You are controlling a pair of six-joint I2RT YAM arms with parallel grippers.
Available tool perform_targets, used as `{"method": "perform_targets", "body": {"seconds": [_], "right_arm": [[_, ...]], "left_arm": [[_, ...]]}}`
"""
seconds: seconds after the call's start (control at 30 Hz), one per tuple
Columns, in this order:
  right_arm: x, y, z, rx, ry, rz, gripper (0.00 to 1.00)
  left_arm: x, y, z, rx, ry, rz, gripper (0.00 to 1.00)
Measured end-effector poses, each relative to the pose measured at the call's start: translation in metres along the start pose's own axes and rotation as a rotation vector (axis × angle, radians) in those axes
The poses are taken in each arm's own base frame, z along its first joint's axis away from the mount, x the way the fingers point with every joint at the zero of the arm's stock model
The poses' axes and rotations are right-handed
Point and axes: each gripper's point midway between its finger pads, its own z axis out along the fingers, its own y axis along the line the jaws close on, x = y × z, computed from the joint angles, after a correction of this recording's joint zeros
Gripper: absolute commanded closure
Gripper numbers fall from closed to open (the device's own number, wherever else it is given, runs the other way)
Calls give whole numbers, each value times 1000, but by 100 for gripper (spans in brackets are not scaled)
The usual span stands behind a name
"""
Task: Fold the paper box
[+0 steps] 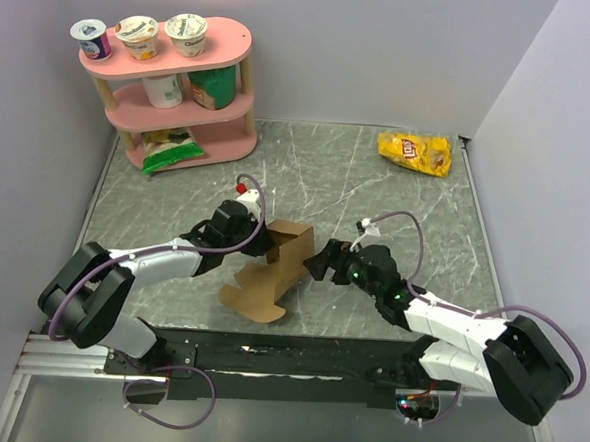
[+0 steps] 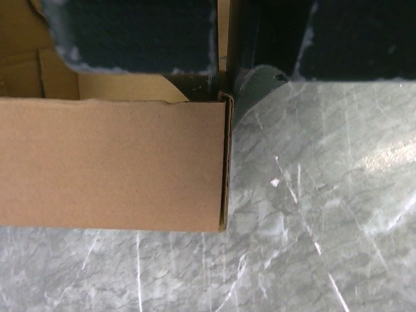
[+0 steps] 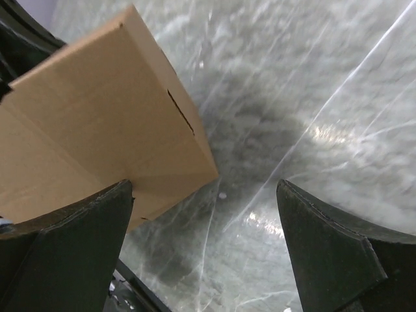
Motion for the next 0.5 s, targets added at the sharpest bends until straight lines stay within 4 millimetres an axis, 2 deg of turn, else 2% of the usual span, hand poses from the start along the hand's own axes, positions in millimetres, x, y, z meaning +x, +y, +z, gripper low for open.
{"method": "perform_targets", "body": {"seconds": [0.33,0.5], "right_arm": [[4,5,14,14,15,-19,0],[3,28,19,-65,5,-54,0]], "left_arm": [[9,14,0,-44,-3,-12,94],[15,17,-1,-51,9,-22,94]]}}
